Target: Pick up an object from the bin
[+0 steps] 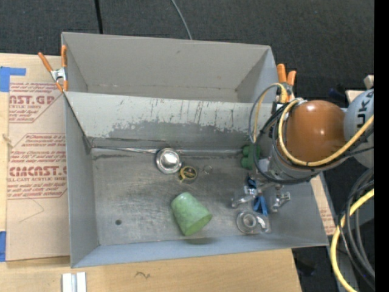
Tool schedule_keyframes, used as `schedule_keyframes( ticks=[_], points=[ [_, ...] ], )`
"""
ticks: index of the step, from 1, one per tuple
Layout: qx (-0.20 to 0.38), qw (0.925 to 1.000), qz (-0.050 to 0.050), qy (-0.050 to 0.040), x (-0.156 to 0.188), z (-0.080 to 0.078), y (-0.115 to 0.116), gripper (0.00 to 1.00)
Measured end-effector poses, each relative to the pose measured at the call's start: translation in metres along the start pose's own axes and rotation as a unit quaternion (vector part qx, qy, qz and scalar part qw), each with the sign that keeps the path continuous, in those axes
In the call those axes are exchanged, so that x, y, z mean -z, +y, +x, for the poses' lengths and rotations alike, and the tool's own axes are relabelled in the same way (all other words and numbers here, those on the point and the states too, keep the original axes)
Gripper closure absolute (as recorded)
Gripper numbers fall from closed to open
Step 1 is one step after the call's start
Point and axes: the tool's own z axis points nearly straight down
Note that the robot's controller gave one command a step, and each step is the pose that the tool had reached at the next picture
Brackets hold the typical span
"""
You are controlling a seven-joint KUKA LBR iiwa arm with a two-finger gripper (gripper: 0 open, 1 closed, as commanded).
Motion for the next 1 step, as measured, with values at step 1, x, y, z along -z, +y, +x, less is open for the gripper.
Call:
schedule_keyframes(
  ticks=[1],
  points=[
    [0.000, 1.0000, 0.002, 0.0041, 0.0029, 0.0043, -0.0018, 1.00]
  ],
)
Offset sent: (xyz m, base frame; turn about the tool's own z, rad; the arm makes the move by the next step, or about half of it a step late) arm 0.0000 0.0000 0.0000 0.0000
